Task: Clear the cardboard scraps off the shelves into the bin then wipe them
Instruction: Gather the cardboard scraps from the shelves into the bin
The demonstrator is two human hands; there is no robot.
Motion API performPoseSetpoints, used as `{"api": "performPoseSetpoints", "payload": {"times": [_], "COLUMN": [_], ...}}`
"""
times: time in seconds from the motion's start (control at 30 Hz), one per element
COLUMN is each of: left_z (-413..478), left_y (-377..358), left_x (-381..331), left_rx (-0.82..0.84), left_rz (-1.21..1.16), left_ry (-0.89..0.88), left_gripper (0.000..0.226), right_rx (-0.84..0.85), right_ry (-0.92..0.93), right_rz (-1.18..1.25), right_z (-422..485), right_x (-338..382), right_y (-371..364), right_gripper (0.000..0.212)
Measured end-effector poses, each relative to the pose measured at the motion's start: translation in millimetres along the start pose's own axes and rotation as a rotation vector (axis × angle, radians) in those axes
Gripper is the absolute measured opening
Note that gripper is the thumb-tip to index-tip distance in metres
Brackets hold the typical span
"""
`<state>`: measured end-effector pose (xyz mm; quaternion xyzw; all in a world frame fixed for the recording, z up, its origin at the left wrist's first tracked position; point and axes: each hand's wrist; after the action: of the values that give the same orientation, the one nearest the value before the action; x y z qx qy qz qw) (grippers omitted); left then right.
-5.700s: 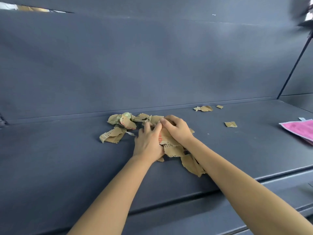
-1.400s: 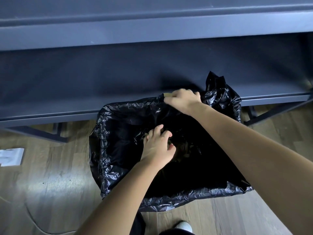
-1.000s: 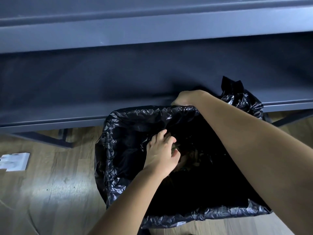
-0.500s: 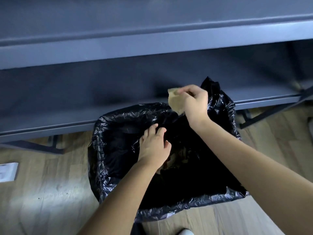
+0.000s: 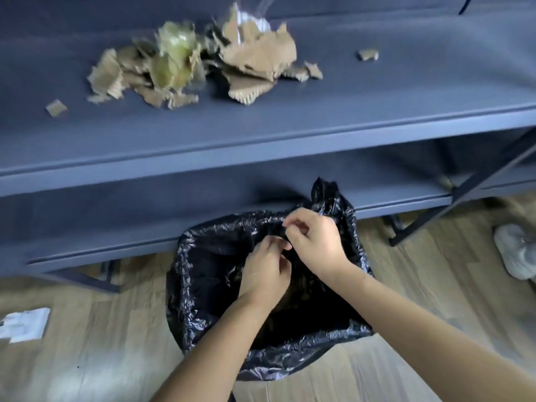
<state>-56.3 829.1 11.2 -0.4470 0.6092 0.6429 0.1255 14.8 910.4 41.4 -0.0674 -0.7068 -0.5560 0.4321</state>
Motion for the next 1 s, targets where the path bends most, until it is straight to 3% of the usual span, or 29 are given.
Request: {"api": "performPoseSetpoints", "payload": {"times": [0.2,0.33,0.5,0.6,0.7,0.83,1.0], "left_z": [-15,-11,-3,16,46,98,155], "left_y": [117,189,270,325,384,450,492], "left_x": [-115,-179,-238,-247,-239,-206,-164], "left_rx": [-0.204,-0.345,-0.503,-0.628,-0.703,-0.661,-0.584], "left_rz": [0.069,0.000,-0.082,-0.102,-0.071,0.051,0.088], "left_ry": [-0.168,-0.272,-0.479,-0.491,-0.437,-0.280,-0.033], "left_gripper": [0.023,0.032,0.025,0.029,0.016,0.036,0.052], "right_rx": [-0.161,-0.245,-0.368,-0.367,-0.376,-0.302,-0.324], "right_ry": [0.320,0.432,0.487,0.381,0.241,0.047,-0.202], "right_rz": [0.084,0.112,0.113,0.096,-0.009,-0.151,-0.151], "right_z": [-13,-7,20,58,103,168,228], "right_x": [134,208,278,295,292,279,275], "right_y": [122,197,262,274,278,282,278], "right_gripper": [0.049,0.030,0.023,0.019,0.025,0.038,0.041]}}
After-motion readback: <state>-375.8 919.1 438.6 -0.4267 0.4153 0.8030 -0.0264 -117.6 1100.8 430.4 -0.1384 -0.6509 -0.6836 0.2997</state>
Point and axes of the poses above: each hand's wrist, its own z-axis towards the middle knuckle, its own y-axis out of the back of the hand, x = y × z, and after that the axes turned 8 degrees about -z, right-handed
